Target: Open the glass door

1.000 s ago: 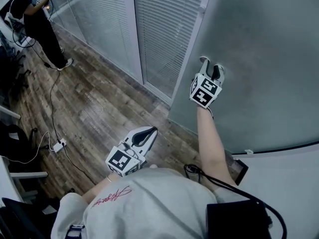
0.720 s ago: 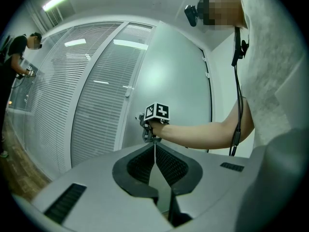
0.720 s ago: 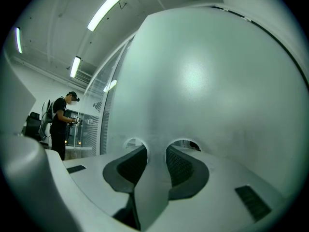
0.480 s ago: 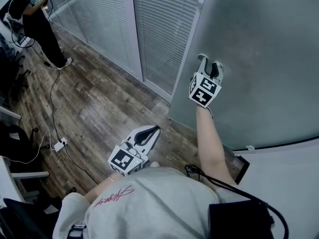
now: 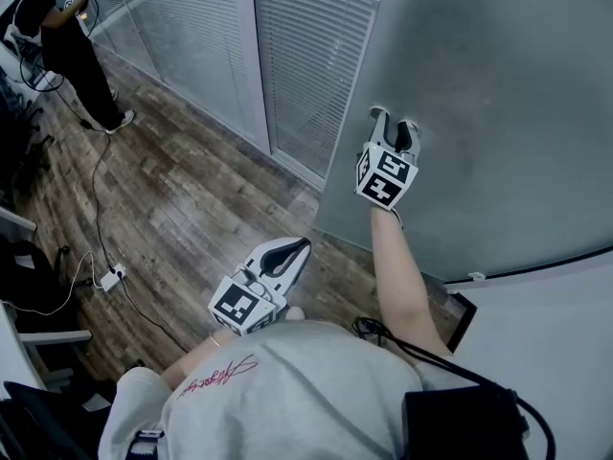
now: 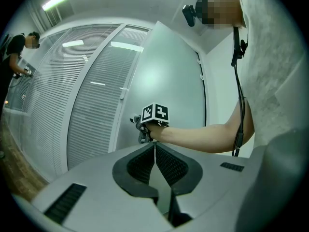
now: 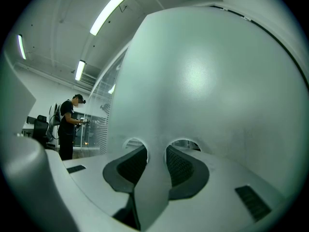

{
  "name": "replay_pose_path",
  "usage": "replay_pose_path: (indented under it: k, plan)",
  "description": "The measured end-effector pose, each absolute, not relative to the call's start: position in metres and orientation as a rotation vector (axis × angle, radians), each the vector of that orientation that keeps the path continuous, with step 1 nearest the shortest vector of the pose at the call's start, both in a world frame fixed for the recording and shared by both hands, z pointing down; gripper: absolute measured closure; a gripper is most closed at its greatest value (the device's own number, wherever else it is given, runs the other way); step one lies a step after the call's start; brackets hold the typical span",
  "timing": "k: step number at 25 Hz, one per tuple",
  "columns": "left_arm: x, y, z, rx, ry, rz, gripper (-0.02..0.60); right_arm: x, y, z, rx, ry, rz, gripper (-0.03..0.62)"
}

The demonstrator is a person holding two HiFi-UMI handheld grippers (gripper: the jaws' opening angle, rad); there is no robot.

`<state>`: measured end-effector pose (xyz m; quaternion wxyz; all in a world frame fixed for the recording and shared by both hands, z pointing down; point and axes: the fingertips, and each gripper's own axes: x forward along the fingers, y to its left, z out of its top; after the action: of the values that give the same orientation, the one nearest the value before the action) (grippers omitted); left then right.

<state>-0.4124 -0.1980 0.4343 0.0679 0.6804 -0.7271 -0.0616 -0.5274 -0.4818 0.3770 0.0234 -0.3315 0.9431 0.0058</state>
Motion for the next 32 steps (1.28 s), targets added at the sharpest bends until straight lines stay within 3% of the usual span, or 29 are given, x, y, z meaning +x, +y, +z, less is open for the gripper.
replay_pose_path:
  k: [32]
  plan:
    - [-0.332,-0.077,0.436,2.130,-2.078,-0.192,0.558,-0.429,-0.361,0.377,-1.039,2.921,0.032,0.464]
